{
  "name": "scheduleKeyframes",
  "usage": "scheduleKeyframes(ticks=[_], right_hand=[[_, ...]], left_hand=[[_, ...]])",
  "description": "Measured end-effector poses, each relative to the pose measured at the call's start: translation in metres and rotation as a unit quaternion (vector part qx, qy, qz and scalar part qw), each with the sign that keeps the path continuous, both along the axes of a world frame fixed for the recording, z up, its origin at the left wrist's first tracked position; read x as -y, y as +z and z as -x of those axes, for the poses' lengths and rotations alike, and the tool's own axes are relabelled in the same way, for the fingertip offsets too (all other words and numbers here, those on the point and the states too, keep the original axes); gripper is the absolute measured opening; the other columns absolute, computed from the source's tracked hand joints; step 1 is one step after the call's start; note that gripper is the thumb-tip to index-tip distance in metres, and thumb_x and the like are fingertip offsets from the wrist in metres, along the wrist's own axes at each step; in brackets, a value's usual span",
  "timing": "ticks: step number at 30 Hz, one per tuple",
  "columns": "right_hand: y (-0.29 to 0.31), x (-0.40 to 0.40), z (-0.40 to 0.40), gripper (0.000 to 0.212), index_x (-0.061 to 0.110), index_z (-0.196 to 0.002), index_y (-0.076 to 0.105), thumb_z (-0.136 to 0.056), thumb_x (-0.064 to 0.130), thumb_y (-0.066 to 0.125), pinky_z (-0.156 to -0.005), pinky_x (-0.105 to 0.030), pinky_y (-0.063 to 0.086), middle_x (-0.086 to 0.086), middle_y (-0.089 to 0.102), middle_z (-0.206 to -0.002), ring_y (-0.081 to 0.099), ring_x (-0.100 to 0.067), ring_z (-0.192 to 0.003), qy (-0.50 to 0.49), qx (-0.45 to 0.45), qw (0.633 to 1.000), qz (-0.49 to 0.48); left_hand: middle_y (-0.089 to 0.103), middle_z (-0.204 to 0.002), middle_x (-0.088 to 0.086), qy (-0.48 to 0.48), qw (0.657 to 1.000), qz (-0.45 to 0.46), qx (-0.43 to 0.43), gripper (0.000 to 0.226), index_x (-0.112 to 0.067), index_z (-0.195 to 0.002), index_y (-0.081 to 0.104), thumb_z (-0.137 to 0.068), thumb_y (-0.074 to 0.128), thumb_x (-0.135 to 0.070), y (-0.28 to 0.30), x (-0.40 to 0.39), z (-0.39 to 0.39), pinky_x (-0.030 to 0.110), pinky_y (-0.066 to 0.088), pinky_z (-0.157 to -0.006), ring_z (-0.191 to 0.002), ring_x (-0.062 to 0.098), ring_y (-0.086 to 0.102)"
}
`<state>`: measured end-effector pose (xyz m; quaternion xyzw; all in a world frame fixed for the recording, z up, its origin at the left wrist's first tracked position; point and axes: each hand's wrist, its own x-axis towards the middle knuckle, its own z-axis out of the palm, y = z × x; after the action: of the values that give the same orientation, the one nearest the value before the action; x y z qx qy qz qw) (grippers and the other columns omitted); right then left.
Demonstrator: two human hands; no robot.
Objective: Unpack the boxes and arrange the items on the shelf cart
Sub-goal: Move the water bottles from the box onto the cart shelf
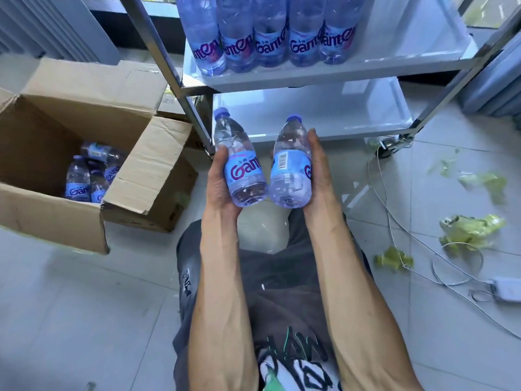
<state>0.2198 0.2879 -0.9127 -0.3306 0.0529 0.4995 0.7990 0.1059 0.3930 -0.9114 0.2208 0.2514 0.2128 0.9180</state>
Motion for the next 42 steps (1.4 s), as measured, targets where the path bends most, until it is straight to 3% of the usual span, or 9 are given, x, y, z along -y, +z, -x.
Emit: scheduleKeyframes(ticks=[5, 10, 15, 19, 26, 29, 35, 39, 42], right_hand=[[-0.010, -0.006, -0.004, 0.056, 0.014, -0.098, 0.057, -0.086, 0.068, 0.049, -0.070, -0.030, 0.052, -0.010, 0.055, -0.098, 0.059, -0.021, -0.078, 0.057, -0.069, 0.994, -0.061], [-0.012, -0.004, -0.021, 0.039, 0.009, -0.093, 0.061, -0.077, 0.044, 0.065, -0.070, -0.033, 0.053, -0.012, 0.061, -0.088, 0.061, -0.026, -0.075, 0.061, -0.038, 0.996, -0.058], [-0.014, -0.008, -0.035, 0.025, 0.011, -0.092, 0.064, -0.078, 0.029, 0.074, -0.070, -0.035, 0.053, -0.006, 0.063, -0.084, 0.062, -0.023, -0.073, -0.022, -0.001, 1.000, 0.000], [-0.012, -0.007, -0.048, 0.028, 0.012, -0.098, 0.066, -0.078, 0.028, 0.078, -0.072, -0.036, 0.054, -0.007, 0.068, -0.086, 0.065, -0.023, -0.072, -0.047, 0.063, 0.994, 0.070], [0.013, -0.007, -0.088, 0.033, 0.020, -0.092, 0.072, -0.062, 0.013, 0.085, -0.079, -0.046, 0.056, -0.012, 0.073, -0.091, 0.067, -0.021, -0.081, -0.133, 0.394, 0.887, 0.198], [0.032, -0.010, -0.119, 0.038, 0.019, -0.100, 0.070, -0.064, 0.018, 0.081, -0.075, -0.031, 0.056, 0.001, 0.074, -0.092, 0.067, -0.011, -0.083, -0.181, 0.473, 0.832, 0.227], [0.062, -0.008, -0.206, 0.057, 0.008, -0.125, 0.061, -0.071, 0.006, 0.079, -0.091, -0.038, 0.055, -0.002, 0.069, -0.116, 0.065, -0.016, -0.107, -0.300, 0.495, 0.774, 0.256], [0.075, -0.011, -0.269, 0.063, 0.000, -0.134, 0.053, -0.077, 0.009, 0.079, -0.103, -0.045, 0.046, -0.012, 0.060, -0.133, 0.056, -0.024, -0.125, -0.295, 0.514, 0.756, 0.278], [0.082, -0.023, -0.302, 0.063, 0.004, -0.135, 0.053, -0.077, 0.009, 0.078, -0.103, -0.040, 0.046, -0.007, 0.061, -0.133, 0.055, -0.019, -0.124, -0.283, 0.531, 0.751, 0.273]], left_hand=[[0.061, -0.114, 0.017, -0.059, 0.994, 0.085, 0.041, 0.064, -0.002, -0.127, 0.045, -0.082, 0.055, -0.046, 0.000, 0.003, -0.006, 0.033, 0.052, -0.084, -0.091, 0.026, 0.062], [0.068, -0.086, 0.010, 0.003, 1.000, 0.006, -0.018, 0.041, -0.006, -0.093, 0.073, -0.068, 0.077, -0.038, -0.008, -0.004, -0.004, 0.032, 0.057, -0.070, -0.073, 0.020, 0.066], [0.066, -0.092, 0.013, 0.024, 0.998, -0.008, -0.062, 0.038, -0.004, -0.113, 0.061, -0.092, 0.056, -0.035, -0.013, -0.011, -0.007, 0.036, 0.056, -0.076, -0.079, 0.024, 0.065], [0.060, -0.093, 0.012, 0.019, 0.997, 0.001, -0.079, 0.057, -0.004, -0.114, 0.056, -0.071, 0.076, -0.035, -0.014, -0.008, -0.023, 0.033, 0.055, -0.073, -0.077, 0.022, 0.061], [0.072, -0.081, 0.009, 0.140, 0.931, -0.233, -0.243, 0.030, -0.002, -0.096, 0.070, -0.073, 0.085, -0.014, -0.004, -0.014, -0.082, 0.033, 0.055, -0.067, -0.070, 0.020, 0.066], [0.074, -0.083, 0.004, 0.138, 0.892, -0.356, -0.240, 0.032, -0.004, -0.093, 0.071, -0.067, 0.084, -0.016, 0.015, -0.020, -0.118, 0.028, 0.054, -0.067, -0.072, 0.015, 0.066], [0.074, -0.100, 0.002, 0.187, 0.849, -0.437, -0.230, 0.047, -0.008, -0.110, 0.069, -0.066, 0.085, -0.004, 0.051, -0.006, -0.198, 0.019, 0.054, -0.074, -0.089, 0.011, 0.071], [0.073, -0.101, 0.005, 0.212, 0.846, -0.430, -0.235, 0.046, -0.005, -0.110, 0.068, -0.067, 0.085, -0.005, 0.057, -0.005, -0.231, 0.018, 0.054, -0.074, -0.088, 0.012, 0.070], [0.073, -0.100, 0.008, 0.209, 0.843, -0.437, -0.235, 0.044, -0.004, -0.107, 0.068, -0.067, 0.085, -0.007, 0.056, -0.003, -0.244, 0.023, 0.055, -0.075, -0.089, 0.018, 0.070]])
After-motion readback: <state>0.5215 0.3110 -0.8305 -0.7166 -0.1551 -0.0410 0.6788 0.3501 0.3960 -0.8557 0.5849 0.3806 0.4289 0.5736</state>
